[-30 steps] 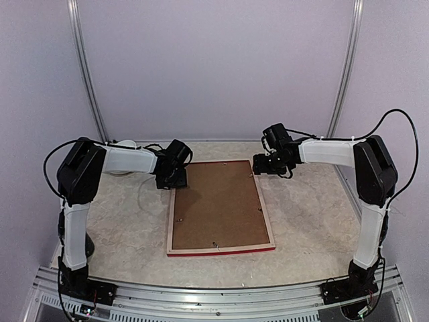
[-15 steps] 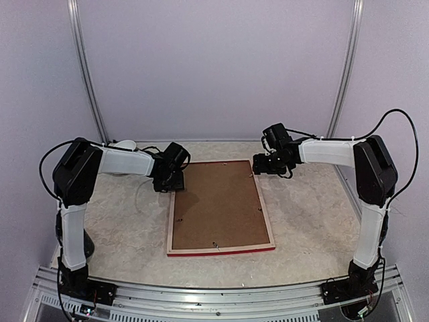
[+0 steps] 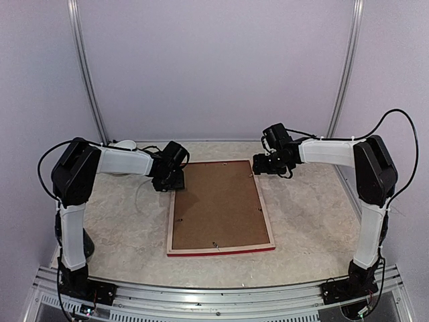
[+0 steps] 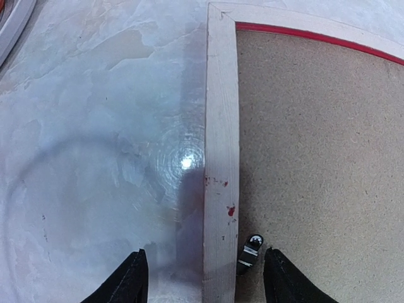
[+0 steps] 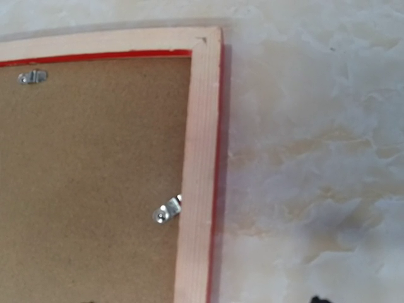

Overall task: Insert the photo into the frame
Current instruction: Press the fastener at the center of the board.

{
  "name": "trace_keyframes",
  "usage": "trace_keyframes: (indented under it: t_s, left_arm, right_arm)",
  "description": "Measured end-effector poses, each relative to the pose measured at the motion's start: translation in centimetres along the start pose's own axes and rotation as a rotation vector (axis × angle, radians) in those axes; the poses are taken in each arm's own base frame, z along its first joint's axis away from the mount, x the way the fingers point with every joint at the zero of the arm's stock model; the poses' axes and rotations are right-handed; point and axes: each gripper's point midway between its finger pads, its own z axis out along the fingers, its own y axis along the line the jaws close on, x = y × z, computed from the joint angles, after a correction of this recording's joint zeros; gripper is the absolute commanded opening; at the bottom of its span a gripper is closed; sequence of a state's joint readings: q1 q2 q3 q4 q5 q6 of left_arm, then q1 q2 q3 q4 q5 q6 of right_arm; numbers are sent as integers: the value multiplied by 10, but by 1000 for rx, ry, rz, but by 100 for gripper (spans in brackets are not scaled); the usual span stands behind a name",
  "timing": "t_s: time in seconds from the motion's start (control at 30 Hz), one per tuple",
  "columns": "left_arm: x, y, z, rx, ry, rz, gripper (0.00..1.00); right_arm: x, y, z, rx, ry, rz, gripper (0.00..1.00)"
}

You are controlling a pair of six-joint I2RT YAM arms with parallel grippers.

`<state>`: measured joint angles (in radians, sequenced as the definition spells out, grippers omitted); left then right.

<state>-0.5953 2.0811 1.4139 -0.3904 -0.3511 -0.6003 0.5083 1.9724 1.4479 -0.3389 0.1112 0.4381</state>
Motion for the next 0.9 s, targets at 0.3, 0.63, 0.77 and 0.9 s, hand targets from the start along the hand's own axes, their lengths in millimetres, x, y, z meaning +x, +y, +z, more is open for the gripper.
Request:
trace_keyframes:
  t_s: [0.3, 0.63, 0.77, 0.9]
  left_arm:
    - [1, 3, 0, -17, 3, 4, 61]
    - [-4, 10, -2, -52, -23, 2, 61]
    - [-5, 11, -2, -52, -22, 0, 61]
    - [-4, 10, -2, -44, -17, 0, 61]
  right_arm:
    - [0, 0, 0, 0, 0, 0, 73]
    - [0, 0, 0, 0, 0, 0, 73]
    - [0, 0, 0, -1, -1, 0, 73]
    - [0, 0, 0, -1, -1, 0, 73]
